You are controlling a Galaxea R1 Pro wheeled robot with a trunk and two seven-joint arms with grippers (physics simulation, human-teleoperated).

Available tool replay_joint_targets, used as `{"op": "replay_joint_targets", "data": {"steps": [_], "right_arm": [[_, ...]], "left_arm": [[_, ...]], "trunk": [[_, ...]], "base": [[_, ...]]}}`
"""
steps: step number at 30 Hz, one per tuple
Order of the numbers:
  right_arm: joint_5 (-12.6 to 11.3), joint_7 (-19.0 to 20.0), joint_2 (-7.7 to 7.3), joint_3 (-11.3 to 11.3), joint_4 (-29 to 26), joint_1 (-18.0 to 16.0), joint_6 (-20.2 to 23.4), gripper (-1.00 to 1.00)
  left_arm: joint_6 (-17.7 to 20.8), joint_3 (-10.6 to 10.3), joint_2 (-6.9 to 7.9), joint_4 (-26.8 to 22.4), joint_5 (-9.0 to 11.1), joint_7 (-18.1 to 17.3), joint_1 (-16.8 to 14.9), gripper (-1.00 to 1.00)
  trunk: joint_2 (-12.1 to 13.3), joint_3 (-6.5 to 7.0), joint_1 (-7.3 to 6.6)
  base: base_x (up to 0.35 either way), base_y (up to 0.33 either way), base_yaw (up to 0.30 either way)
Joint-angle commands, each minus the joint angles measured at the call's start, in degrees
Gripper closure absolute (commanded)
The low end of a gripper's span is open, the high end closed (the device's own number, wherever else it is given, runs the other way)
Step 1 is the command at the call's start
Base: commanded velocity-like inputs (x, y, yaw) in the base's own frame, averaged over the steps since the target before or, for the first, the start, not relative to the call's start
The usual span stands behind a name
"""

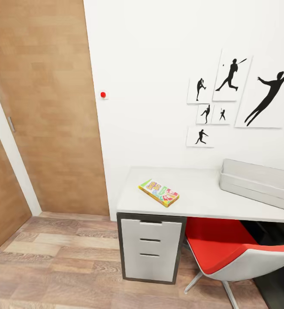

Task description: Put all the toys in the child's room - the three board games (two on the bed and one on the table), the two jigsaw puzzles on the table, and the tennis ball on the table - inside the toy box on the table in the child's room.

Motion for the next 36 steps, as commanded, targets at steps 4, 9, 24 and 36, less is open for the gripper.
{"op": "replay_joint_targets", "data": {"steps": [4, 9, 24, 36], "right_arm": [[0.1, -0.3, 0.28, 0.4, -1.0, -1.0, -0.2, -1.0], [0.1, -0.3, 0.28, 0.4, -2.0, -2.6, -0.2, -1.0], [0.1, -0.3, 0.28, 0.4, -2.0, -2.9, -0.2, -1.0], [0.1, -0.3, 0.28, 0.4, -2.0, -2.9, -0.2, -1.0]], "left_arm": [[-0.3, 0.1, 0.98, -0.8, -0.1, -0.1, 0.7, -1.0], [-0.3, 0.1, 1.0, -0.8, -0.1, -0.1, 0.7, -1.0], [-0.3, 0.1, 1.0, -0.8, -0.1, -0.1, 0.7, -1.0], [-0.3, 0.1, 1.0, -0.8, -0.1, -0.1, 0.7, -1.0]], "trunk": [[0.0, -0.03, 0.0], [0.0, -0.03, 0.0], [0.0, -0.03, 0.0], [0.0, -0.03, 0.0]], "base": [[0.0, 0.0, -0.026], [0.0, 0.0, -0.03], [0.0, 0.0, -0.03], [0.0, 0.0, -0.03]]}}
